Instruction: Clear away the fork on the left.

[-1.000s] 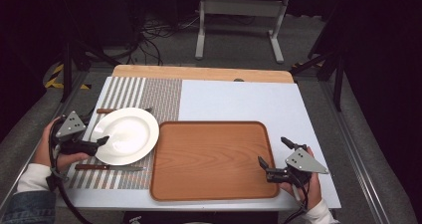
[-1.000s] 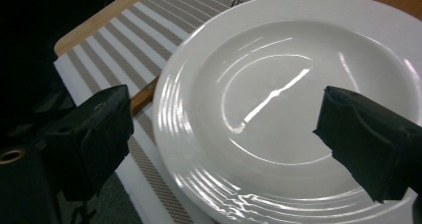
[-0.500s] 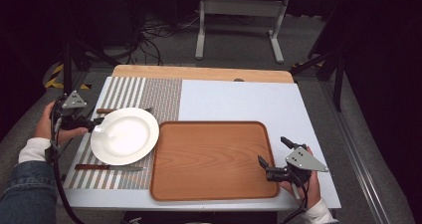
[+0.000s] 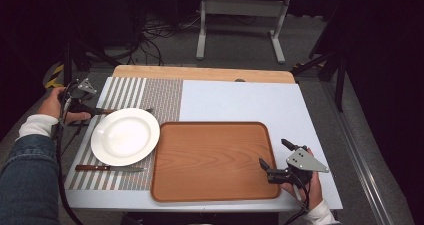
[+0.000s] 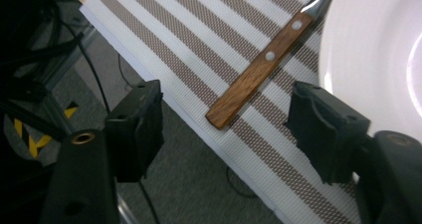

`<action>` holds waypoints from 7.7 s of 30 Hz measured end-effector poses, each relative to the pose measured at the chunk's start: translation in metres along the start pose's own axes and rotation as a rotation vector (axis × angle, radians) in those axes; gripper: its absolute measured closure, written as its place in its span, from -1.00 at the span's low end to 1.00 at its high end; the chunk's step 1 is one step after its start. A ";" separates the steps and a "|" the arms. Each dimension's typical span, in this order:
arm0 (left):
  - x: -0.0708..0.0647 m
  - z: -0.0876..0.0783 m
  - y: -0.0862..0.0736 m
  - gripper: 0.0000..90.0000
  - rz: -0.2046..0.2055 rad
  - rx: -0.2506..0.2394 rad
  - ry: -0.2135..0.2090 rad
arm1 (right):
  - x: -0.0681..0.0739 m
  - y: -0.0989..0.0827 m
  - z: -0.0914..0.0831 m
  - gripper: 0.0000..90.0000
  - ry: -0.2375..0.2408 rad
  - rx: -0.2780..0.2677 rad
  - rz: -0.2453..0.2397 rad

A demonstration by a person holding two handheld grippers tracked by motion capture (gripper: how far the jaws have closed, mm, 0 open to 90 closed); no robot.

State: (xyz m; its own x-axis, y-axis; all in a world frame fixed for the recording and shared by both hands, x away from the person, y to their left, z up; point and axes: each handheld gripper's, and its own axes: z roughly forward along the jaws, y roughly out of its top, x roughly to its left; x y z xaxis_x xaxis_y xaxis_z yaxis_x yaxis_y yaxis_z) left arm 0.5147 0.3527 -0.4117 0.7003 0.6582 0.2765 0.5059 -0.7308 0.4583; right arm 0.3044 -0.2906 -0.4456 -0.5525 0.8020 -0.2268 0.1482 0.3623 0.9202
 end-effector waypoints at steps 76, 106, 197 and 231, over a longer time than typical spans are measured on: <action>-0.007 0.040 0.046 0.69 0.211 0.173 0.072 | 0.003 -0.009 0.008 -0.88 0.044 0.116 -0.031; -0.081 -0.013 0.060 0.69 0.223 -0.026 0.047 | -0.002 -0.001 0.017 -0.88 0.091 0.022 -0.062; -0.287 -0.014 0.076 0.68 0.597 -0.054 -0.225 | 0.002 0.000 0.015 -0.88 0.066 0.023 -0.087; -0.290 -0.031 0.042 0.90 0.440 -0.267 -0.353 | 0.003 0.001 0.014 -0.88 0.067 0.016 -0.088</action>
State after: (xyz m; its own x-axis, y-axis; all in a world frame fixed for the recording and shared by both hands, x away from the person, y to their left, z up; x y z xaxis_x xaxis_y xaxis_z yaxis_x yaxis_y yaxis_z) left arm 0.3178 0.1370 -0.4468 0.9617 0.1729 0.2127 0.0207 -0.8195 0.5727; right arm 0.3146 -0.2809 -0.4495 -0.6173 0.7336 -0.2842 0.1093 0.4378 0.8924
